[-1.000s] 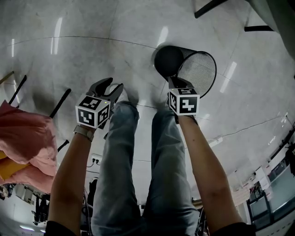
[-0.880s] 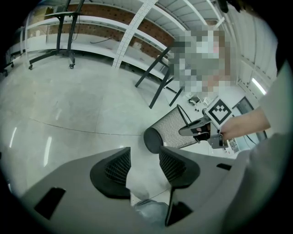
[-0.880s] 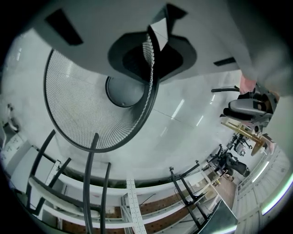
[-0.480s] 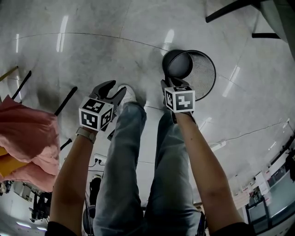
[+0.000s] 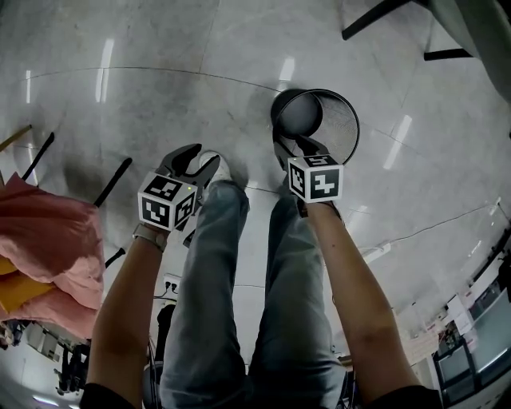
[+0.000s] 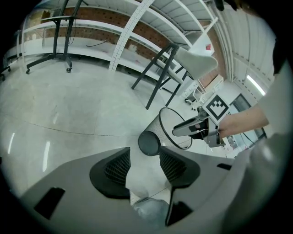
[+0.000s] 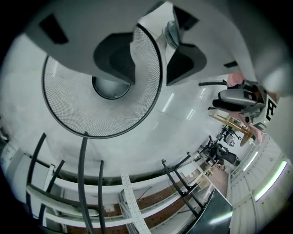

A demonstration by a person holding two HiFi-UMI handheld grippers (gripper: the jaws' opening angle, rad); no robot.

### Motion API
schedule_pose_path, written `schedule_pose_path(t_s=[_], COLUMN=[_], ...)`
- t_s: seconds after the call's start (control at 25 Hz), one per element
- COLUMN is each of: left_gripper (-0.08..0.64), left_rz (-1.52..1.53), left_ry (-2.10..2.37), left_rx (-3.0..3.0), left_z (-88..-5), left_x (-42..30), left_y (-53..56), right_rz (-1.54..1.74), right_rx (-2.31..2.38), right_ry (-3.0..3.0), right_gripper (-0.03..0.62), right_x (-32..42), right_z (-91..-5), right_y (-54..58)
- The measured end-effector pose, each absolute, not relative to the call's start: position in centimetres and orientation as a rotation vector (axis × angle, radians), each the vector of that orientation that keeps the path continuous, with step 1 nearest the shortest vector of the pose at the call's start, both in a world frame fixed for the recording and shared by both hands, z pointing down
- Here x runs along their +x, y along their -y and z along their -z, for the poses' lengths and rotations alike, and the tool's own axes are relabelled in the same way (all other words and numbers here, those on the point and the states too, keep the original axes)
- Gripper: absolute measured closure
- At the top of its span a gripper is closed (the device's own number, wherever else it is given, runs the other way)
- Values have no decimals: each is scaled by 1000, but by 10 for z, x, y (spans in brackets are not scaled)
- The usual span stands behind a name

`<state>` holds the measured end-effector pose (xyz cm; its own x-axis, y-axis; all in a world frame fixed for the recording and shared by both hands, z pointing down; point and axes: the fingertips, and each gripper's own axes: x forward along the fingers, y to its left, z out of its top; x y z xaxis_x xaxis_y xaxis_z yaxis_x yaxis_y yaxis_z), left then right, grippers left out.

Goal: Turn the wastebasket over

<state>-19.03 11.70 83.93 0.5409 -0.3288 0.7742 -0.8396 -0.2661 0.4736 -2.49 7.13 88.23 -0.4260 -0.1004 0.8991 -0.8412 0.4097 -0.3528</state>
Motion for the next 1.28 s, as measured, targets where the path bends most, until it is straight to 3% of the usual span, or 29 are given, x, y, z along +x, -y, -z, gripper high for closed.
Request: schedule_pose_path(t_s=[0.16, 0.32, 0.44, 0.64, 0.92, 1.28], left_gripper=[364, 385, 455, 546, 546, 546], left_rz=[-662, -621, -603, -463, -383, -238], left_ry=[955, 915, 899, 875, 776, 860], left_rx=[1872, 1926, 1976, 2028, 2189, 2254], left_z=[-821, -789, -759, -696, -589, -448], left_x=[-174, -153, -135, -100, -48, -34], left_y=[-106, -94, -84, -62, -48, -29], right_rz=[-1159, -1173, -1190, -1179, -1123, -1052], right_rx=[855, 917, 943, 983, 1078, 1173], right_ry=[1883, 1957, 2028, 2148, 2291, 2503], right_gripper=[382, 504, 577, 581, 583, 583], right_x=[-15, -5, -1, 9, 27, 40], right_z=[-857, -815, -777, -707, -595, -436], right_y=[-64, -56, -49, -36, -19, -7])
